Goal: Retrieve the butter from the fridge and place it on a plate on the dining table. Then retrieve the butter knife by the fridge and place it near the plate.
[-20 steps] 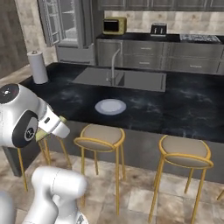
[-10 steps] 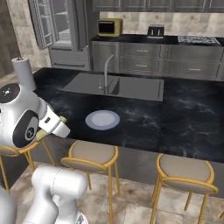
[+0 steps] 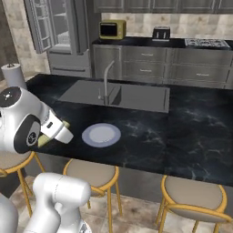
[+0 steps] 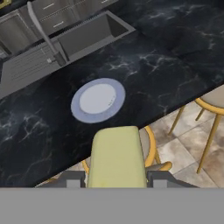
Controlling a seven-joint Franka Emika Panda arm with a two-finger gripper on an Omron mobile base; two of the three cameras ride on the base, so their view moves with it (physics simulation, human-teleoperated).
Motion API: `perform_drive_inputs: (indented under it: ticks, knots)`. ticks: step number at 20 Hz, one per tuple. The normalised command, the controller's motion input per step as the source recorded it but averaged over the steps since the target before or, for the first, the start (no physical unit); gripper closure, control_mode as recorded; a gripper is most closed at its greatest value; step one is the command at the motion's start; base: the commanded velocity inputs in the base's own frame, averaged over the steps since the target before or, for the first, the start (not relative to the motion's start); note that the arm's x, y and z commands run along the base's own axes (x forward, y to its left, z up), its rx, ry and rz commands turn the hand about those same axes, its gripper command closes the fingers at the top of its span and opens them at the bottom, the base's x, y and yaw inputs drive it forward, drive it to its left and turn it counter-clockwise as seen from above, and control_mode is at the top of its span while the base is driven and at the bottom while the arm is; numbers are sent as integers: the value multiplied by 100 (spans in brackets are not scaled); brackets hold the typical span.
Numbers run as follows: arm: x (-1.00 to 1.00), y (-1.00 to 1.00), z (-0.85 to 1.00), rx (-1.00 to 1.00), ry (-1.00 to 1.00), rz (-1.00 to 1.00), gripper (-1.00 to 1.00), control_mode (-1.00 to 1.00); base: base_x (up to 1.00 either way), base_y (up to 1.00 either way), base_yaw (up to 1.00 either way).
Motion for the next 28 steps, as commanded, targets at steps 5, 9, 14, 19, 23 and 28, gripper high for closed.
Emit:
perform_drive_inputs:
  ticks: [5, 9, 14, 19, 23, 28]
  knots:
    - [0, 0, 0, 0, 0, 0, 100, 100, 42, 0, 0]
    - [0, 0, 0, 0, 0, 0, 100, 100, 36, 0, -3]
    - [0, 0, 0, 0, 0, 0, 100, 100, 27, 0, -3]
    - [0, 0, 0, 0, 0, 0, 100, 100, 25, 0, -3]
    - [0, 0, 0, 0, 0, 0, 100, 100, 15, 0, -3]
    - [38, 0, -11, 2, 6, 0, 100, -100, 8, 0, -1]
